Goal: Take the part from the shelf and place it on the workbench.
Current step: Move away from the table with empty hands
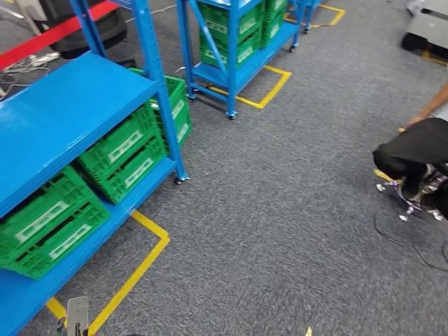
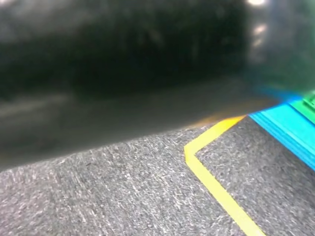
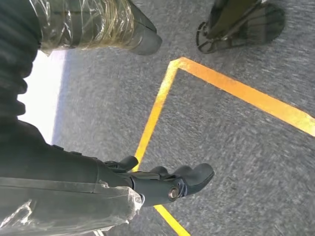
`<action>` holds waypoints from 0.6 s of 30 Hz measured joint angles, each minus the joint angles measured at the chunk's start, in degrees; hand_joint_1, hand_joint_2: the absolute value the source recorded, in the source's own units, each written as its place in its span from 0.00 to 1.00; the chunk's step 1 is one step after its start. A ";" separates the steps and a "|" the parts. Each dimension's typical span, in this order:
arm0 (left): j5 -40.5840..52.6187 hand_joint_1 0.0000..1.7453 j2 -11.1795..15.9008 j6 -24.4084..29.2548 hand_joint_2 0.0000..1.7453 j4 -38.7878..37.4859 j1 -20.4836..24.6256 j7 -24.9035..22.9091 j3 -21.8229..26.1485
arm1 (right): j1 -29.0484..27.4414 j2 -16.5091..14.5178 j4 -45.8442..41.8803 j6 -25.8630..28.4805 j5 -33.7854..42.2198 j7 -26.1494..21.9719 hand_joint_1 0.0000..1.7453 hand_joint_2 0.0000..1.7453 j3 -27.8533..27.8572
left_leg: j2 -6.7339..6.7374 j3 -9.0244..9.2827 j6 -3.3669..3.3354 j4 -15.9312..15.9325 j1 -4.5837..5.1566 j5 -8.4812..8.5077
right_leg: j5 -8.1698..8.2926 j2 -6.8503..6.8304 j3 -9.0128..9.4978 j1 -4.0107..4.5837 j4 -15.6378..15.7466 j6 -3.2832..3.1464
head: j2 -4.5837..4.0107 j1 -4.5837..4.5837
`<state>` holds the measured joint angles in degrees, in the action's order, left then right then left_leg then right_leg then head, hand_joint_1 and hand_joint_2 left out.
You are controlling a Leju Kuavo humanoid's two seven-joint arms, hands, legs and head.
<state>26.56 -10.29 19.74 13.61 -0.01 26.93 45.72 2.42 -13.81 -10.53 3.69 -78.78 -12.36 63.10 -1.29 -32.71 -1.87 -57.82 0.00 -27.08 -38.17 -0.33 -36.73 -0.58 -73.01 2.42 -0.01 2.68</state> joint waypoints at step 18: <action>2.36 0.00 -0.07 -0.47 0.00 -0.21 -0.38 0.05 -0.07 | -0.40 -0.09 0.04 -0.02 -0.16 0.30 0.00 1.00 0.26 | 1.36 -6.02 3.24 -12.35 -0.41 -4.03 | 8.13 -3.14 6.66 -0.28 15.44 -2.46 | 0.00 0.66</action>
<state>28.92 -10.36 19.27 13.39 -0.40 26.98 45.65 2.02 -13.90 -10.50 3.67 -78.95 -12.06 63.36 0.07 -38.72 1.37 -70.17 -0.41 -31.10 -30.04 -3.47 -30.07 -0.85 -57.57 -0.04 -0.01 3.34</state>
